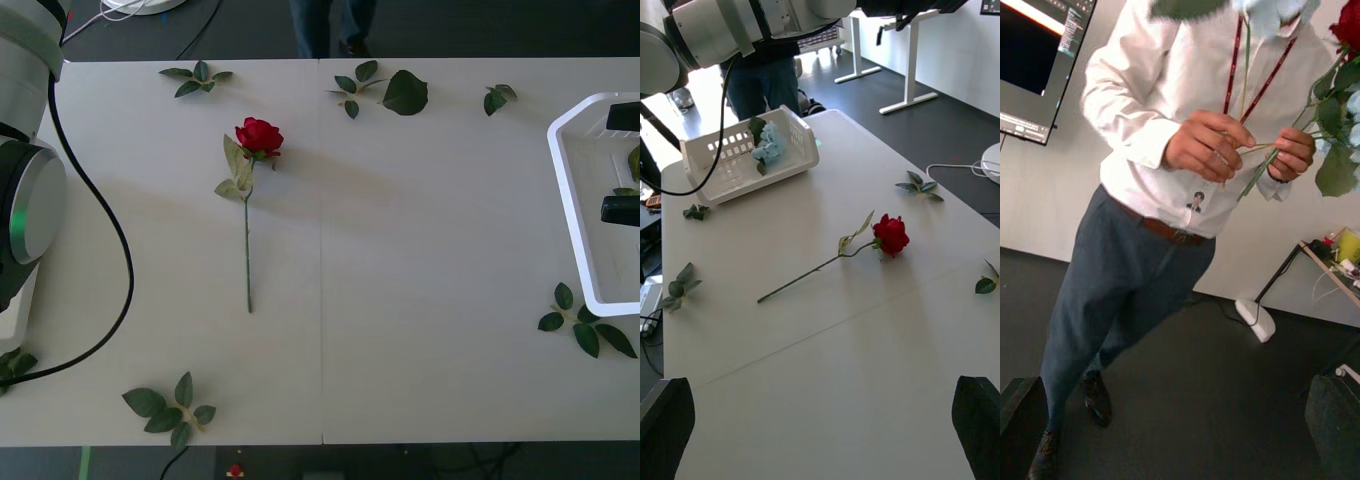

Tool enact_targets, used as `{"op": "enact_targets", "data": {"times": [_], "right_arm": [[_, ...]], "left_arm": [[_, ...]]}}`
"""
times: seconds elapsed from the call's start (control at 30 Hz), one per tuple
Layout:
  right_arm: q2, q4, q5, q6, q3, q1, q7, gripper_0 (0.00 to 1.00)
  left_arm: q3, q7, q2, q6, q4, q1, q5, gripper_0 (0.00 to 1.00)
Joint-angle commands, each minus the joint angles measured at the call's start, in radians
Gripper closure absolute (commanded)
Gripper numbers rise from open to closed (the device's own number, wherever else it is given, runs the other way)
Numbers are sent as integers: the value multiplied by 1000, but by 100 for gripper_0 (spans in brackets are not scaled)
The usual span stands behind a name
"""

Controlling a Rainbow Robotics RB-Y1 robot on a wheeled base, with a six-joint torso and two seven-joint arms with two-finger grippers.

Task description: Place the red flowers into the right box and the blue flowers into the left box. If a person shows an open palm, hand one flower to the person first, then continue sorting.

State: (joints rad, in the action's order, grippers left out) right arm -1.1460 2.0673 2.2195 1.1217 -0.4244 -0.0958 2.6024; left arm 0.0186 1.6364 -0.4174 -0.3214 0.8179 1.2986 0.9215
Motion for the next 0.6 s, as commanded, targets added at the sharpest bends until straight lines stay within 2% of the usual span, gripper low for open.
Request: {"op": "enact_targets", "data": {"times": [0.03,0.2,0.3,0.47,0.6], "right_arm": [[-47,19,14,4,-17,-7,27,0],[-47,19,14,4,-17,-7,27,0],[-47,19,14,4,-17,-7,27,0],[-47,19,14,4,-17,-7,27,0],[-47,19,14,4,-17,-7,27,0]], "left_arm": [[-20,83,-27,-70,40,73,125,0],[-34,71,-101,-212,93,79,198,0],[-69,46,-156,-370,129,79,231,0],[-60,-128,-264,-637,227,77,188,0],[-29,-262,-305,-782,300,67,155,0]]}}
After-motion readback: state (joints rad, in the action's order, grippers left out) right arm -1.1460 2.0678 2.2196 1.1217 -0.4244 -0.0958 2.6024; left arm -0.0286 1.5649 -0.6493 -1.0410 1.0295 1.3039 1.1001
